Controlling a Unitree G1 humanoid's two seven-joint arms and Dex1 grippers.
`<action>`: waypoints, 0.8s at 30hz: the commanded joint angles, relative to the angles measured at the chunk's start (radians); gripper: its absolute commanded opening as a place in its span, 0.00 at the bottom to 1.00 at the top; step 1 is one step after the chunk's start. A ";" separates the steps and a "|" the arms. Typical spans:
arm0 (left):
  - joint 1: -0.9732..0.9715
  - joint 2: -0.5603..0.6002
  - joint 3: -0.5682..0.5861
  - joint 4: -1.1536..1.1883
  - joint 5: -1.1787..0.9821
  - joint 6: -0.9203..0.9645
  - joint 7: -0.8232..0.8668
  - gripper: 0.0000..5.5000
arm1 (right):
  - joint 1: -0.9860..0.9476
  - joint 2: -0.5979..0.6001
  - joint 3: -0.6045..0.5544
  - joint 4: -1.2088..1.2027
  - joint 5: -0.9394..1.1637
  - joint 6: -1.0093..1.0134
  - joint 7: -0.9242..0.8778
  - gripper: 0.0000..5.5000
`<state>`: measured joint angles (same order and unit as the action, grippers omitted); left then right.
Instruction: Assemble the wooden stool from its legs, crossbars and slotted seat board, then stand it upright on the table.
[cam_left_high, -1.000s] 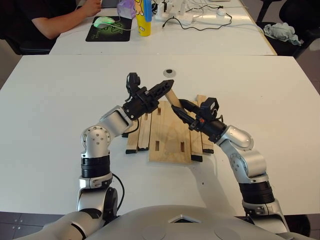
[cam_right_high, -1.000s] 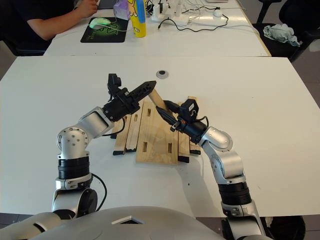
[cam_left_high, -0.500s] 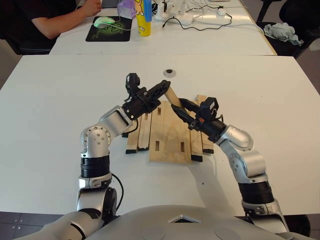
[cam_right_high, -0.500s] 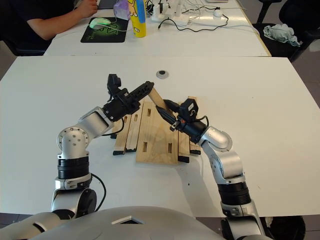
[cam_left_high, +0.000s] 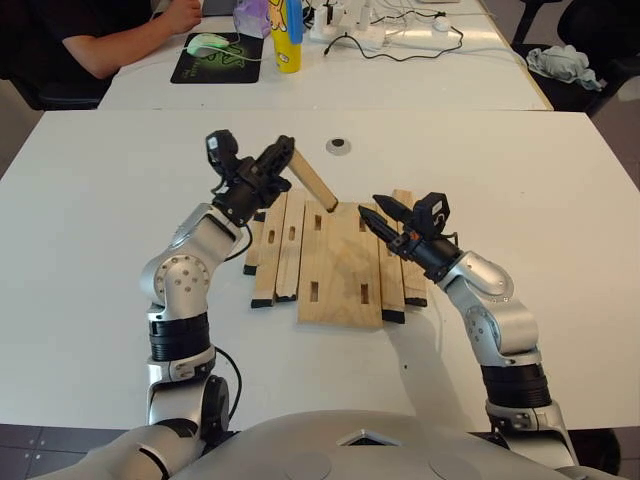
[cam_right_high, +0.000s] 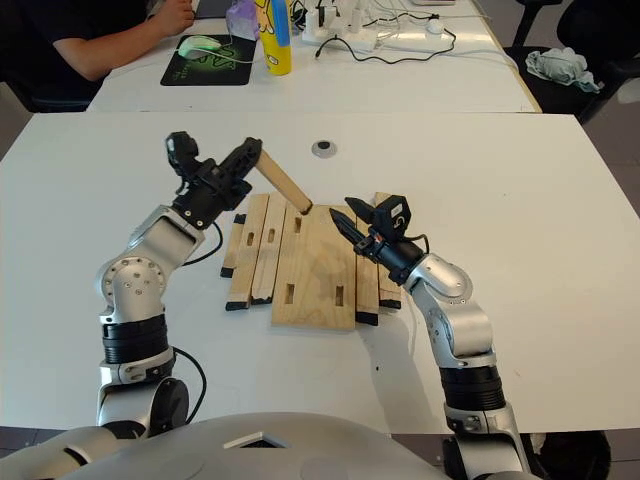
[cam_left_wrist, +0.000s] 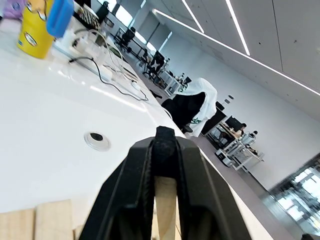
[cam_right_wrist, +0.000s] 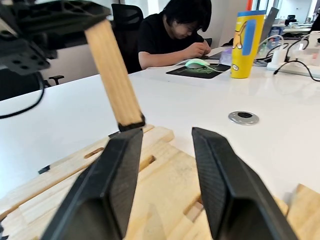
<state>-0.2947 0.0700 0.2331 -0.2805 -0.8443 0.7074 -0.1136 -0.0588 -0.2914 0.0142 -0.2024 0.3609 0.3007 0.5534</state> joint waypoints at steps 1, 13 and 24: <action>0.097 -0.009 0.062 -0.105 -0.017 -0.012 0.086 0.08 | 0.019 0.009 -0.040 0.015 -0.005 -0.007 -0.045 0.33; 0.200 -0.086 0.014 -0.092 0.031 -0.079 0.134 0.08 | 0.021 0.026 -0.016 0.020 -0.008 -0.001 -0.060 0.33; 0.229 -0.099 0.016 -0.043 0.060 -0.127 0.125 0.08 | -0.001 0.011 -0.002 0.045 -0.011 0.004 -0.042 0.33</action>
<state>-0.0789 -0.0239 0.2497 -0.3383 -0.7813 0.5788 0.0114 -0.0480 -0.2772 0.0094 -0.1611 0.3595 0.2986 0.5058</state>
